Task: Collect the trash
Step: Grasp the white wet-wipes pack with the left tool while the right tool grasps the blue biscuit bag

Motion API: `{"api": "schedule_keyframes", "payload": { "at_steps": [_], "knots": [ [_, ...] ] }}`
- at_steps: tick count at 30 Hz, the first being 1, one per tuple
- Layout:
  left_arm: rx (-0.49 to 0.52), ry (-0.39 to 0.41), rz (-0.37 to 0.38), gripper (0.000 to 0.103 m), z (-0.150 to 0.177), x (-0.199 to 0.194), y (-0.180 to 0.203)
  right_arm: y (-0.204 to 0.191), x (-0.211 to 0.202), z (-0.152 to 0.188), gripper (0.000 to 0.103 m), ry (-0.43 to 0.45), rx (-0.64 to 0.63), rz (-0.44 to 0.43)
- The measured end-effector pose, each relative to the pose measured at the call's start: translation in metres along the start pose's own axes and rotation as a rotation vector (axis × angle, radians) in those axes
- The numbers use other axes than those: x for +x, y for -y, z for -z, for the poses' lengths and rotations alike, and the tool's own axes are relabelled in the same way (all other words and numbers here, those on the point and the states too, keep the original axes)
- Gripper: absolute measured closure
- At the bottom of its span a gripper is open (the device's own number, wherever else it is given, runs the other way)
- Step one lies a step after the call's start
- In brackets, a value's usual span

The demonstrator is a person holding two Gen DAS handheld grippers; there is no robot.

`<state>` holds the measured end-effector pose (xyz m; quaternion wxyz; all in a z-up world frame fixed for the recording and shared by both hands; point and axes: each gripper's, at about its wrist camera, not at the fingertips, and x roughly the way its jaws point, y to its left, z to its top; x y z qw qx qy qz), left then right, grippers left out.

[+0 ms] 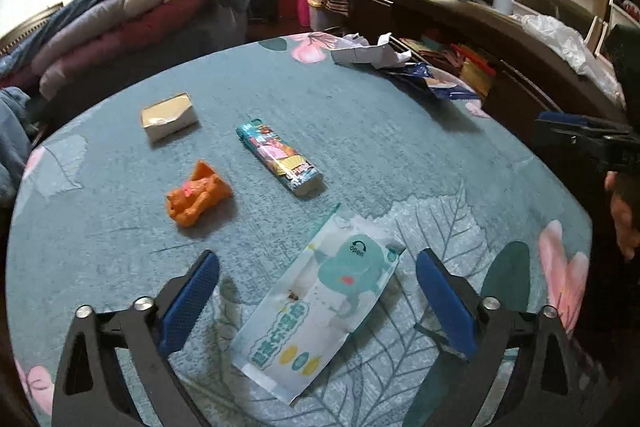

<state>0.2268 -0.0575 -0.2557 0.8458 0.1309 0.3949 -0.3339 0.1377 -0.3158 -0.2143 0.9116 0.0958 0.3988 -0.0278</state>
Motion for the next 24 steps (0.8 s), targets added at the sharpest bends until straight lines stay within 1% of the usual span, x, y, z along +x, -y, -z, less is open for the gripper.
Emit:
{"api": "schedule_keyframes", "payload": {
  "at_steps": [2, 3, 4, 5, 7, 8, 11, 13, 14, 16, 18, 21, 24],
  "knots": [
    [-0.006, 0.0, -0.001, 0.015, 0.0, 0.0, -0.001, 0.0, 0.004, -0.001, 0.013, -0.011, 0.013, -0.014],
    [-0.011, -0.012, -0.009, 0.022, 0.001, 0.002, -0.002, 0.0, 0.006, -0.001, 0.013, -0.015, 0.017, -0.018],
    [-0.015, -0.026, -0.013, 0.024, 0.002, 0.004, -0.002, 0.0, 0.008, -0.002, 0.013, -0.018, 0.019, -0.022],
    [-0.014, -0.02, -0.019, 0.03, 0.003, 0.002, -0.001, -0.001, 0.01, -0.002, 0.013, -0.018, 0.018, -0.023],
    [-0.009, -0.017, -0.021, 0.044, 0.004, 0.0, 0.003, -0.003, 0.013, -0.004, 0.013, -0.018, 0.01, -0.016],
    [-0.014, -0.015, -0.028, 0.061, 0.006, -0.002, 0.004, -0.004, 0.014, -0.005, 0.013, -0.018, 0.007, -0.011],
    [-0.081, -0.008, -0.024, 0.061, 0.009, -0.007, -0.003, -0.005, 0.019, -0.01, 0.013, -0.009, 0.008, 0.005],
    [-0.131, 0.003, -0.056, 0.061, 0.011, -0.01, -0.008, -0.007, 0.026, -0.018, 0.013, -0.004, 0.01, 0.018],
    [-0.17, 0.015, -0.074, 0.061, 0.013, -0.013, -0.012, -0.007, 0.031, -0.022, 0.011, 0.004, 0.016, 0.02],
    [-0.217, 0.033, -0.091, 0.061, 0.014, -0.019, -0.018, -0.008, 0.043, -0.032, 0.008, 0.001, 0.039, 0.05],
    [-0.265, 0.054, -0.112, 0.061, 0.015, -0.027, -0.025, -0.009, 0.056, -0.042, 0.005, -0.005, 0.05, 0.058],
    [-0.299, 0.071, -0.122, 0.061, 0.015, -0.035, -0.031, -0.014, 0.077, -0.057, 0.004, -0.013, 0.044, 0.092],
    [-0.31, 0.066, -0.13, 0.061, 0.016, -0.038, -0.034, -0.016, 0.097, -0.07, 0.004, -0.028, 0.048, 0.138]
  ]
}}
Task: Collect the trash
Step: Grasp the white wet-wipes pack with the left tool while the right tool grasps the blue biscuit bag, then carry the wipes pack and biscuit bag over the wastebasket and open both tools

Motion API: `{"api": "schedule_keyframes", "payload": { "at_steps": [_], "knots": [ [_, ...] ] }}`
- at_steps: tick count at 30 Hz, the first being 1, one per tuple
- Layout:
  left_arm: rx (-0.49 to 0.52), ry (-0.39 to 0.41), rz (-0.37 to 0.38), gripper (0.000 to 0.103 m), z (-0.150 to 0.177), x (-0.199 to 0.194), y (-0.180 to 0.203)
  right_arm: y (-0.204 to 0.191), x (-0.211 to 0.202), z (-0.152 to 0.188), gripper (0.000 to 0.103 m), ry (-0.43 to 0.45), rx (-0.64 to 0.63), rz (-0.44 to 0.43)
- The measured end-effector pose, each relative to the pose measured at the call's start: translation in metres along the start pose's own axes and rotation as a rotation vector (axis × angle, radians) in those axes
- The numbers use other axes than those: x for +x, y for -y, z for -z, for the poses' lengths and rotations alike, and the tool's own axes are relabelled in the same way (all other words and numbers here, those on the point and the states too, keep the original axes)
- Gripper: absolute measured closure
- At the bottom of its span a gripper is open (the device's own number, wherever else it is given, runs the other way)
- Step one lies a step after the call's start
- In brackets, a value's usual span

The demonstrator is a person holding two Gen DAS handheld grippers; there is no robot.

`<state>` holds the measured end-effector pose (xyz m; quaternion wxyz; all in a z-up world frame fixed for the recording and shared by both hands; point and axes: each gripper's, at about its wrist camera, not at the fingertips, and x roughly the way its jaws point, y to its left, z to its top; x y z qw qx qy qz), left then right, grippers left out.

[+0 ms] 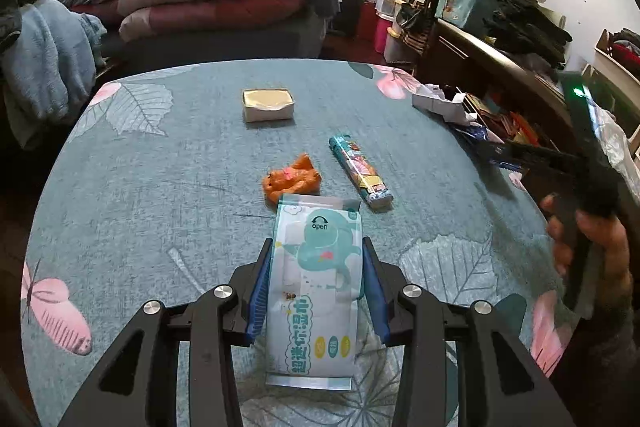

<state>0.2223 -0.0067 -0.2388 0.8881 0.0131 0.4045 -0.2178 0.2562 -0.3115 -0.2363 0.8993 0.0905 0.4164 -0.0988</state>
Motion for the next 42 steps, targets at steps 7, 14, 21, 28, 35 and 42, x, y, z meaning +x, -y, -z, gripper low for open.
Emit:
{"api": "schedule_keyframes", "payload": {
  "at_steps": [7, 14, 21, 28, 35, 42],
  "knots": [
    [0.0, 0.009, -0.012, 0.061, 0.002, -0.007, 0.003, -0.002, 0.019, -0.004, 0.051, -0.074, 0.015, -0.044],
    [-0.019, 0.041, -0.004, 0.061, 0.001, -0.022, 0.01, -0.017, -0.017, 0.018, 0.09, -0.037, -0.068, -0.15],
    [-0.014, 0.09, 0.006, 0.061, -0.011, -0.038, 0.029, -0.019, -0.063, 0.038, 0.096, 0.011, -0.111, -0.249],
    [0.058, 0.147, 0.042, 0.061, -0.041, -0.036, 0.077, 0.023, -0.099, 0.036, 0.097, 0.091, -0.059, -0.276],
    [0.114, 0.16, 0.096, 0.061, -0.068, -0.018, 0.133, 0.064, -0.114, 0.034, 0.097, 0.127, -0.027, -0.298],
    [0.119, 0.185, 0.085, 0.061, -0.073, -0.025, 0.141, 0.032, -0.1, 0.05, 0.022, 0.066, -0.087, -0.4]
  ]
}}
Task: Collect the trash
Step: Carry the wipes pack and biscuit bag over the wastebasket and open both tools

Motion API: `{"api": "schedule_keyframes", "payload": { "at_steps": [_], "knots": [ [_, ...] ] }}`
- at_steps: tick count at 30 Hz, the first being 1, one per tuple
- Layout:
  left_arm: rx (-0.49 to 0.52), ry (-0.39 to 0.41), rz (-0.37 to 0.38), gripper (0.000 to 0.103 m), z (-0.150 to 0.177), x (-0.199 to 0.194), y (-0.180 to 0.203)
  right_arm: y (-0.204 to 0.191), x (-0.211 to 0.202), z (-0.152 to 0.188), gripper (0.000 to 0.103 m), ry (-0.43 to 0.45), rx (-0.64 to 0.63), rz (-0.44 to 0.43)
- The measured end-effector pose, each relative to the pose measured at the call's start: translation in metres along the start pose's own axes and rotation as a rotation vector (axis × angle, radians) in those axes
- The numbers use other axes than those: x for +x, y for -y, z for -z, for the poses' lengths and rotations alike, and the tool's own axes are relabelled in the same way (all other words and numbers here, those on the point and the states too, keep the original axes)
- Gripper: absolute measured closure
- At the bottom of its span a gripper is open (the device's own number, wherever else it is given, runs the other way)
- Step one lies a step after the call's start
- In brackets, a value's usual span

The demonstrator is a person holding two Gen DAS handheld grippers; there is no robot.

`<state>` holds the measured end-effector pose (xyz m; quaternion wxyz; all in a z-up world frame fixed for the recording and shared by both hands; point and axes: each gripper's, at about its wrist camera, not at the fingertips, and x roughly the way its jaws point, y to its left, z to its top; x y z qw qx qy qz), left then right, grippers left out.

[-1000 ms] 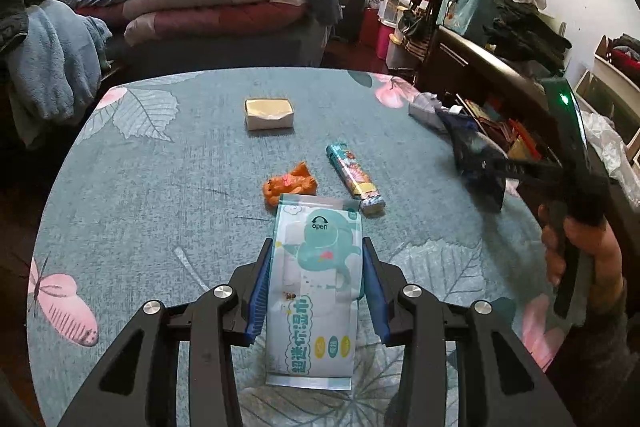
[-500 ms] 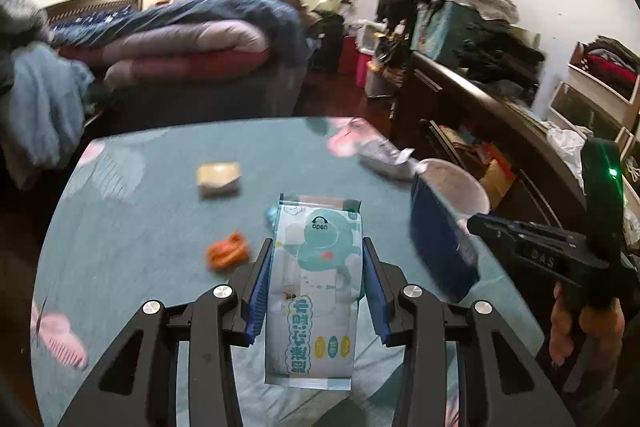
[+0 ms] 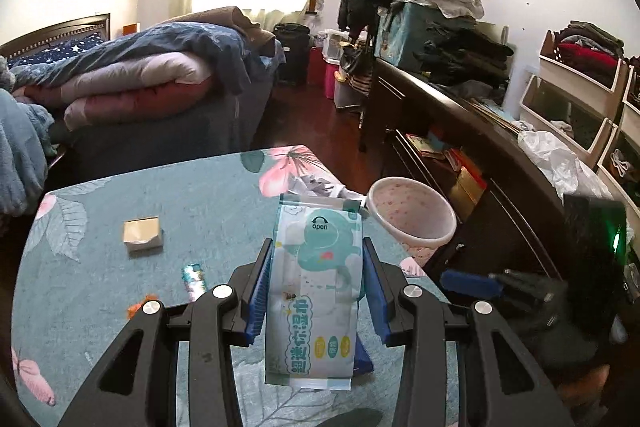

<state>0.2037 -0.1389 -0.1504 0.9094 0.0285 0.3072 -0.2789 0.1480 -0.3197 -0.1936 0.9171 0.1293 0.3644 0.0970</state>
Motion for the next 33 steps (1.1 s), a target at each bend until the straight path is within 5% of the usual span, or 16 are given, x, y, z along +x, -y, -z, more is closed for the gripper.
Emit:
{"api": "schedule_keyframes", "payload": {
  "at_steps": [4, 10, 12, 13, 15, 25, 33],
  "knots": [
    [-0.029, 0.007, -0.04, 0.061, 0.004, -0.012, -0.016, -0.034, 0.029, 0.013, 0.02, -0.026, -0.061, -0.017],
    [-0.072, 0.016, -0.096, 0.061, 0.014, -0.032, -0.047, -0.058, 0.076, 0.021, 0.024, -0.084, -0.095, 0.076],
    [-0.084, 0.016, -0.103, 0.06, 0.017, -0.035, -0.052, -0.061, 0.085, 0.022, 0.059, -0.109, -0.113, 0.109],
    [-0.09, 0.016, -0.104, 0.06, 0.018, -0.036, -0.055, -0.063, 0.091, 0.023, 0.065, -0.133, -0.121, 0.118],
    [-0.107, 0.017, -0.105, 0.061, 0.019, -0.036, -0.06, -0.062, 0.09, 0.024, 0.095, -0.12, -0.132, 0.113],
    [-0.062, 0.016, -0.044, 0.061, -0.001, -0.009, -0.028, -0.024, 0.022, 0.015, 0.095, -0.01, -0.076, 0.075],
    [0.055, 0.007, 0.091, 0.061, -0.037, 0.051, 0.052, 0.069, -0.023, -0.001, 0.095, 0.108, 0.072, 0.221]
  ]
}}
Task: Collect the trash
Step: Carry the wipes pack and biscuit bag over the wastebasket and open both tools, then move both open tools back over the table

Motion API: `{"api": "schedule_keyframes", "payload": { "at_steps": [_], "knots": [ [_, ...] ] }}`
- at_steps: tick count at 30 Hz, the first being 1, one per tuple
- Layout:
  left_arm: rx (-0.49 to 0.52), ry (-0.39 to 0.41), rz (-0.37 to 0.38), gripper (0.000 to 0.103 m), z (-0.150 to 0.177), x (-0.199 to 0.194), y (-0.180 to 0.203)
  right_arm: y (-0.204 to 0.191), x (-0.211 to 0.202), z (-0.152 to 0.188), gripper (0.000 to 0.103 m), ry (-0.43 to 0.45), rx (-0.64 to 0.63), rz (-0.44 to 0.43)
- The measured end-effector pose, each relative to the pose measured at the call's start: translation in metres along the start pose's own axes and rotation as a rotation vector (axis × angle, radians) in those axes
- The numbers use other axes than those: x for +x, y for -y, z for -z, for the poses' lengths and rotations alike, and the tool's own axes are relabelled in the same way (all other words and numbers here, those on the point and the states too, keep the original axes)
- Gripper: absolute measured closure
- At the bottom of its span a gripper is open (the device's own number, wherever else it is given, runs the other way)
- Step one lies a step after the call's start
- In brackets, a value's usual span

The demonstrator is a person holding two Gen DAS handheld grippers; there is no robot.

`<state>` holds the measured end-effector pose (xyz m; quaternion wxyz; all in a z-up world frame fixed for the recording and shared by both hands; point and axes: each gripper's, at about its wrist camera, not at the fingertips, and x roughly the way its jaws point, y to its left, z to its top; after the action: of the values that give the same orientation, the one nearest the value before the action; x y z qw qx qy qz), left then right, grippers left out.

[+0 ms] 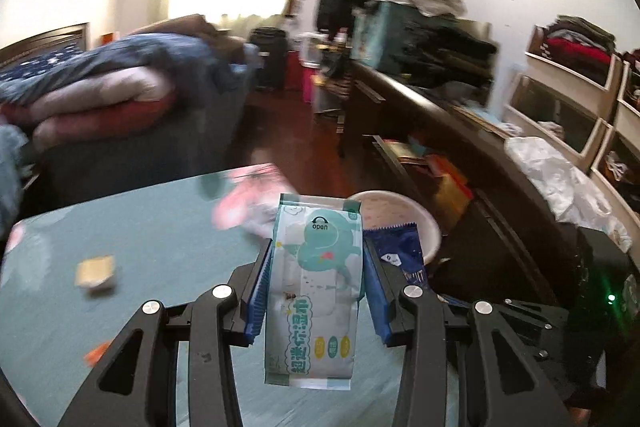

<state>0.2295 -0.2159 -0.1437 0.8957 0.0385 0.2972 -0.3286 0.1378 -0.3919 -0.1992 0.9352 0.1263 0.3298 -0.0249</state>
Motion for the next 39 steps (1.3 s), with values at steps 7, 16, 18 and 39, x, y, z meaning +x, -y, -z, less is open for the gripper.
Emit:
{"api": "schedule_keyframes", "payload": {
  "at_steps": [7, 16, 18, 39],
  "knots": [
    [0.072, -0.086, 0.1, 0.061, -0.031, 0.105, 0.067, 0.109, 0.03, -0.02, 0.095, 0.018, 0.183, 0.129],
    [0.075, -0.18, 0.109, 0.059, -0.052, 0.222, 0.104, 0.188, 0.102, -0.041, 0.094, -0.002, 0.299, 0.175],
    [0.083, -0.189, 0.105, 0.048, -0.055, 0.239, 0.109, 0.195, 0.115, -0.043, 0.093, -0.005, 0.308, 0.186],
    [-0.042, -0.046, 0.002, 0.004, -0.048, 0.14, 0.05, 0.164, 0.1, -0.024, 0.044, 0.015, 0.266, 0.196]
  ]
}}
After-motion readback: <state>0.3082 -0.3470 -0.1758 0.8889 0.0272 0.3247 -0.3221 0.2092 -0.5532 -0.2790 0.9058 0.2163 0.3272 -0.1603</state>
